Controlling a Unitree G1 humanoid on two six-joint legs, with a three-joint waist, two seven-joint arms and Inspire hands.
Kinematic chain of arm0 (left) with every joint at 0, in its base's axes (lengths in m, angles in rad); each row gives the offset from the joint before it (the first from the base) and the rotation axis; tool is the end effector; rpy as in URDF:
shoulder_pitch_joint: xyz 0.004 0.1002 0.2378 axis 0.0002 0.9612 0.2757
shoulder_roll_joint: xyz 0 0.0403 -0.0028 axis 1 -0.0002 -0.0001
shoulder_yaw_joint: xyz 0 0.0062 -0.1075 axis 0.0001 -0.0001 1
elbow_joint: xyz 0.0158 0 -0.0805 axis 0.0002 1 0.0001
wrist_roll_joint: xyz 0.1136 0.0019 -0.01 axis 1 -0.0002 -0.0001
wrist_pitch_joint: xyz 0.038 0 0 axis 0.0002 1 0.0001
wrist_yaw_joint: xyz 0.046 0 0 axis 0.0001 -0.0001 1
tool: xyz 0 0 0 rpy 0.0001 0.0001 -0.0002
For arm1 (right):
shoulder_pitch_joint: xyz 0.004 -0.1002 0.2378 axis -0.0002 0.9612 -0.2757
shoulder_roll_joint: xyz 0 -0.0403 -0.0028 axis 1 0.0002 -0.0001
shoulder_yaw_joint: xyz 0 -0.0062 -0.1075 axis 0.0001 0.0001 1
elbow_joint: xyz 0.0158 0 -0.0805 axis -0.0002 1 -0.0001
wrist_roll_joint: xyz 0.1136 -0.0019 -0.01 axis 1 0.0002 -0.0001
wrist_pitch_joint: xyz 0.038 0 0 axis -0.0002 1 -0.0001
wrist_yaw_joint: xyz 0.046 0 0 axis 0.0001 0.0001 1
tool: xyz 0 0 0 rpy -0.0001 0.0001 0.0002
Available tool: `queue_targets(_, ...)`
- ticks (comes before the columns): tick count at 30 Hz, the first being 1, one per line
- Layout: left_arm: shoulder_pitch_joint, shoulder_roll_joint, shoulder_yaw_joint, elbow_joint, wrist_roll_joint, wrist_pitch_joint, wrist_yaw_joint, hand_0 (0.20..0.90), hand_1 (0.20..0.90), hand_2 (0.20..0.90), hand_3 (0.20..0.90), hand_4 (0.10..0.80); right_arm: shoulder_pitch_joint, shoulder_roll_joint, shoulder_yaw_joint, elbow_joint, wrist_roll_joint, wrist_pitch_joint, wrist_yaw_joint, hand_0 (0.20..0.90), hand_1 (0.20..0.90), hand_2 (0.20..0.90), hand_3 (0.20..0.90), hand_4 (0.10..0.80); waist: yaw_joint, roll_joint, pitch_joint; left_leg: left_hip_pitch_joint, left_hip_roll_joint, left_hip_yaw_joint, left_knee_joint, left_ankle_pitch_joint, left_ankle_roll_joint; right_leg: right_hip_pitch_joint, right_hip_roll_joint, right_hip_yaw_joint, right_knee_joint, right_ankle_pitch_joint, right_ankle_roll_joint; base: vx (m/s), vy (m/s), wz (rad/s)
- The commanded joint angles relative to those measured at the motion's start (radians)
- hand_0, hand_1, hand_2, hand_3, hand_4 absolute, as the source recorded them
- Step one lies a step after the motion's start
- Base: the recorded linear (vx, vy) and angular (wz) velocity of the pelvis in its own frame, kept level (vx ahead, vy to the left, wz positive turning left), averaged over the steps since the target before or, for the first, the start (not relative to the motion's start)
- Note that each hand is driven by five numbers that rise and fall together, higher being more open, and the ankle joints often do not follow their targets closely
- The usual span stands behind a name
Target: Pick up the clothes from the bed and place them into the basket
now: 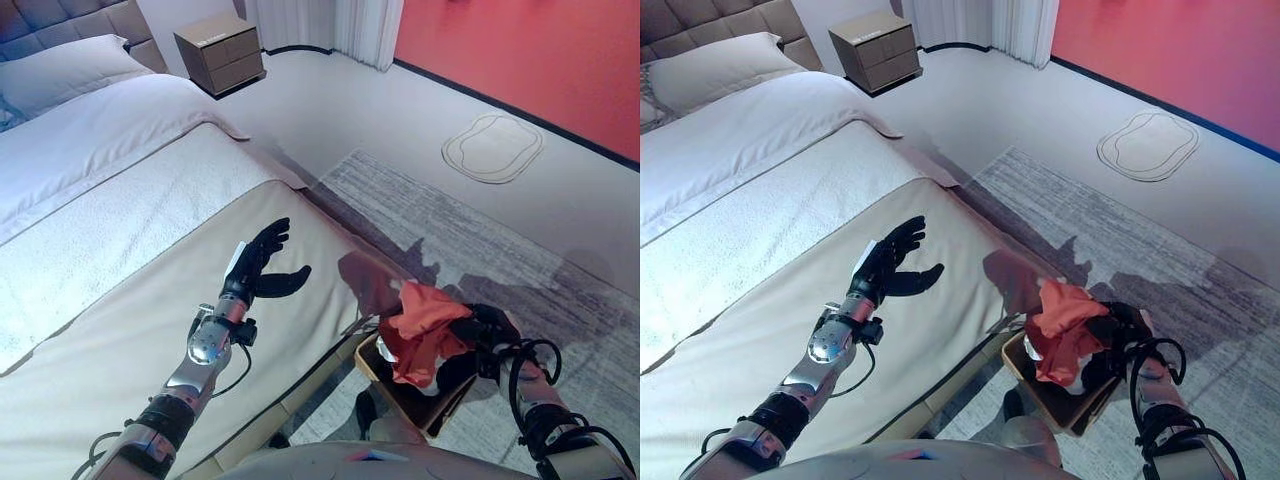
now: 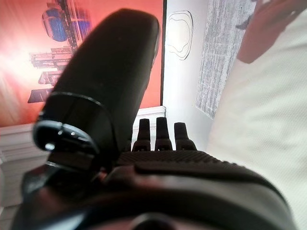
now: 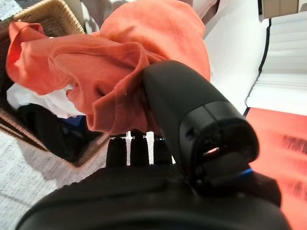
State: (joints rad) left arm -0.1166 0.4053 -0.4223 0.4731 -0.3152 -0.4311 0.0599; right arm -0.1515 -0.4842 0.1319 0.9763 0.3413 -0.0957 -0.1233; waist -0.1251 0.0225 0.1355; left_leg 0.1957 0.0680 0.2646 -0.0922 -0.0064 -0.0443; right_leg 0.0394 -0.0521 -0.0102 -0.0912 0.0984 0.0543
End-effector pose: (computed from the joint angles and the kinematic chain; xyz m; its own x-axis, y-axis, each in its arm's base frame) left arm 0.2145 0.1803 -0.0159 0.9754 -0.2141 -0.0528 0.2196 0.9648 0.1449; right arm 0.1782 -0.2938 -0.0605 0.7154 -0.4011 -0.5721 0.2409 0.9102 -0.3369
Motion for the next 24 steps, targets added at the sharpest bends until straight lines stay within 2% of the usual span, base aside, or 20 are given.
queue_targets(1,-0.084,0.004,-0.016,-0.007,-0.015,-0.101,0.000,0.900,0.900,0.900,0.900,0.800,-0.119,-0.018,-0.022,0.062,-0.029,-0.101,-0.030,0.900,0.900,0.900,0.900,0.800,0.013,-0.013,-0.033,-0.040,-0.009,-0.009,0.009,-0.085,0.029,-0.015,-0.025,-0.010,0.012,-0.038,0.063,0.000,0.000,0.00)
queue_targets(12,-0.094,-0.006,-0.026,0.009,-0.025,-0.099,0.016,0.900,0.900,0.900,0.900,0.800,-0.113,0.000,-0.049,0.071,-0.007,-0.095,-0.093,0.900,0.900,0.900,0.900,0.800,0.005,-0.008,-0.037,-0.035,-0.006,-0.012,0.005,-0.083,0.026,-0.014,-0.021,0.000,0.012,-0.037,0.063,0.000,0.000,0.00)
queue_targets(24,-0.093,-0.016,-0.022,0.017,-0.005,-0.098,0.045,0.900,0.900,0.900,0.900,0.800,-0.127,0.006,-0.028,0.017,-0.034,-0.079,-0.148,0.900,0.900,0.900,0.900,0.800,0.016,-0.017,-0.037,-0.038,-0.001,-0.032,0.005,-0.080,0.023,-0.004,-0.022,-0.007,0.012,-0.042,0.058,-0.001,0.000,0.02)
